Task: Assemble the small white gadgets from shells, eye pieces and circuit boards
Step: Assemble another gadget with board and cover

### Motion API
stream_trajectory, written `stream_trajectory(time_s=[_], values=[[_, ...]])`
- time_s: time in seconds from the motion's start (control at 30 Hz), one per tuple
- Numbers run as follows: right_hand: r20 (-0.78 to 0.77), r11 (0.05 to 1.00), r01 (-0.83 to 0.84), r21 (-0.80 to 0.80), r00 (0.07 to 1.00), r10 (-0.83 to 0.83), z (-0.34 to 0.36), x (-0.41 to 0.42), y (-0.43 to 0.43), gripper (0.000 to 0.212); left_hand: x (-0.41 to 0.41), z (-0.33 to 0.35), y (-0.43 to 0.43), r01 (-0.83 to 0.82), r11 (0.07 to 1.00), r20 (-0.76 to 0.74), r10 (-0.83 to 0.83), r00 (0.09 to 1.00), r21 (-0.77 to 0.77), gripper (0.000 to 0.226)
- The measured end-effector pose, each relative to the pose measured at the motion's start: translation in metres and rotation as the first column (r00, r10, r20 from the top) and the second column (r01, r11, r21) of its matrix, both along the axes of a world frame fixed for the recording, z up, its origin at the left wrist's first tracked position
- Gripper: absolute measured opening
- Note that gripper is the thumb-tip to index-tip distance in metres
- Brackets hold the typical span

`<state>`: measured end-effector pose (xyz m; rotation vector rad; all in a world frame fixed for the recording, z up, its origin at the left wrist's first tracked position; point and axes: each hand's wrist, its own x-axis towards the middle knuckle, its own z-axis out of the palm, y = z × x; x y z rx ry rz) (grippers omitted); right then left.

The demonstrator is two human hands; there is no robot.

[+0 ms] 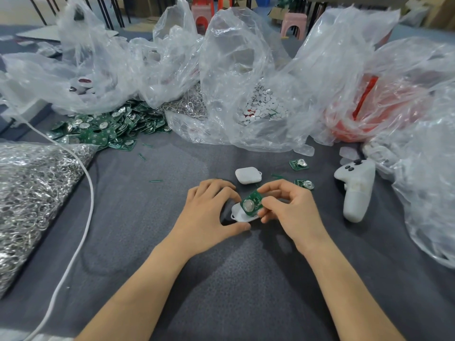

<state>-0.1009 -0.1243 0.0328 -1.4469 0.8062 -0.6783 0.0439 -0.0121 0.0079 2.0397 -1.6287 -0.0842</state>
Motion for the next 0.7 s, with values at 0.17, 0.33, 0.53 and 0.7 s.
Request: stream_trajectory(time_s=[0.17, 0.33, 0.53, 0.7], values=[[-0.059, 0.996, -0.078, -0.050, 0.995, 0.075, -0.0024, 0.0014, 0.0027, 0.043, -0.0005, 0.0010, -0.0007, 0.008, 1.000, -0.017, -0.008, 1.000, 0.005, 0.052], [-0.140, 0.988, -0.079, -0.133, 0.988, 0.060, -0.0027, 0.0011, 0.0040, 0.046, -0.0002, 0.0016, -0.0009, 0.010, 1.000, -0.023, -0.010, 1.000, 0.007, 0.050], [-0.243, 0.978, -0.085, -0.191, 0.969, 0.037, -0.0007, 0.0000, 0.0062, 0.033, -0.0016, 0.0035, -0.0019, 0.016, 1.000, -0.052, -0.016, 0.999, 0.008, 0.049], [-0.275, 0.966, -0.124, -0.228, 0.960, 0.058, 0.0024, -0.0017, 0.0066, 0.026, -0.0022, 0.0052, -0.0021, 0.021, 1.000, -0.064, -0.020, 0.998, 0.012, 0.050]])
